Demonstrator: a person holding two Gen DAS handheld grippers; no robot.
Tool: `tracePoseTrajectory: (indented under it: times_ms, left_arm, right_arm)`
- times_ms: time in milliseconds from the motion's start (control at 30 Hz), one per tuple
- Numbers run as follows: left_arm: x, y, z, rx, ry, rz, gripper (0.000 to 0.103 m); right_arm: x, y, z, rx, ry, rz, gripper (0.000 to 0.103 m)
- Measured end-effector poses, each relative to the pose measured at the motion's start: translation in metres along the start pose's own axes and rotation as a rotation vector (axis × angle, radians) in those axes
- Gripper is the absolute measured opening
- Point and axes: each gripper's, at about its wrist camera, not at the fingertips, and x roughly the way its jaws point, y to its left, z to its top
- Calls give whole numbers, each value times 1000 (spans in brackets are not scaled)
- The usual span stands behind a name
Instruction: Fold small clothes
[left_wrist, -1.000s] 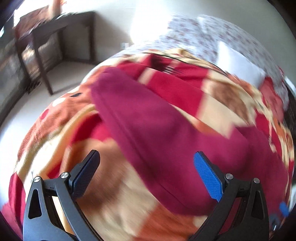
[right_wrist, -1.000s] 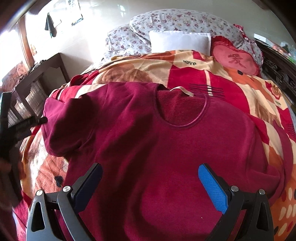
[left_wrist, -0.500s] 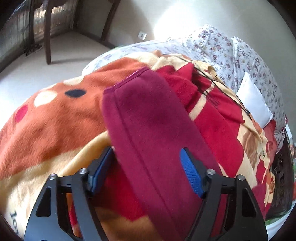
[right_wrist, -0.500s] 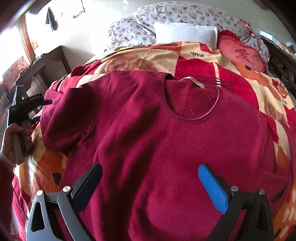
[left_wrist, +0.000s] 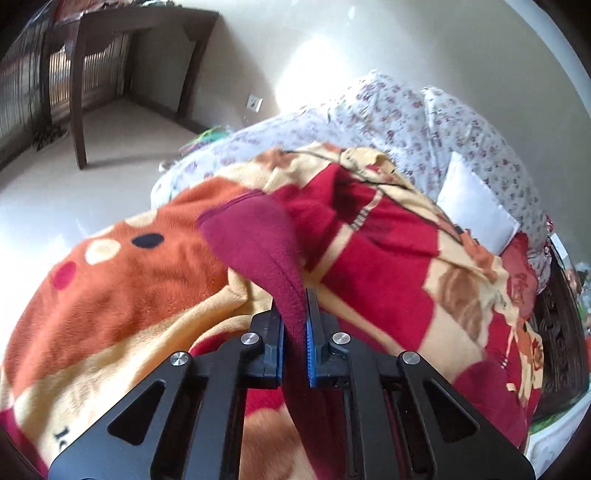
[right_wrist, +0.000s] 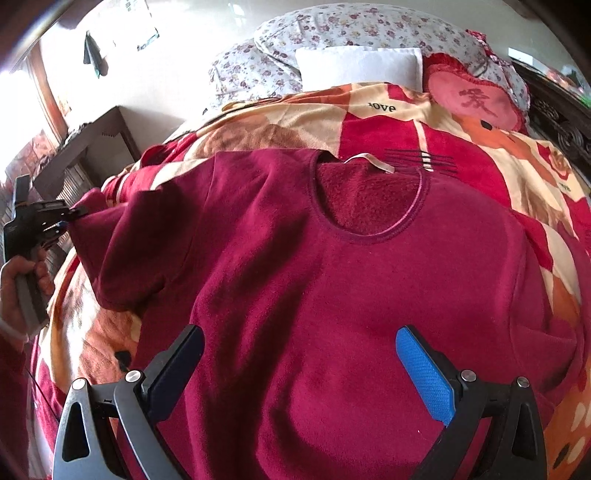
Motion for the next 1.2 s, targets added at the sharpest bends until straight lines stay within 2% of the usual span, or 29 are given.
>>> tracePoseTrajectory:
  times_ms: [200,367,567,700,933,1033,1200]
  left_arm:
    - [-33,-42,-5,83,-29,-42,8]
    - [-67,-95,-23,172,-50,-137,8]
    - [-94,-169,-78,322,-34,-275,8]
    - [-75,-211,-140,434,62,-309,8]
    - [-21,-250,-237,512,256,-328,8]
    - [-11,-255,-264,550,326,-327,9]
    - [-35,-250,-277,634,371,-379,27]
  right_arm:
    - [-13,-3,-1,10,-23,3,103]
    - [-25,-11,-1,18,-44,-11,103]
    - [-38,-38,-2,79,-70,-30,103]
    - [-45,-62,-3,122,-81,-62,103]
    - [-55,-100,-9,176,-69,-107,103]
    - [-57,-113,-11,202,-69,-105,103]
    - [-55,-124,-10,243,-70,-65,103]
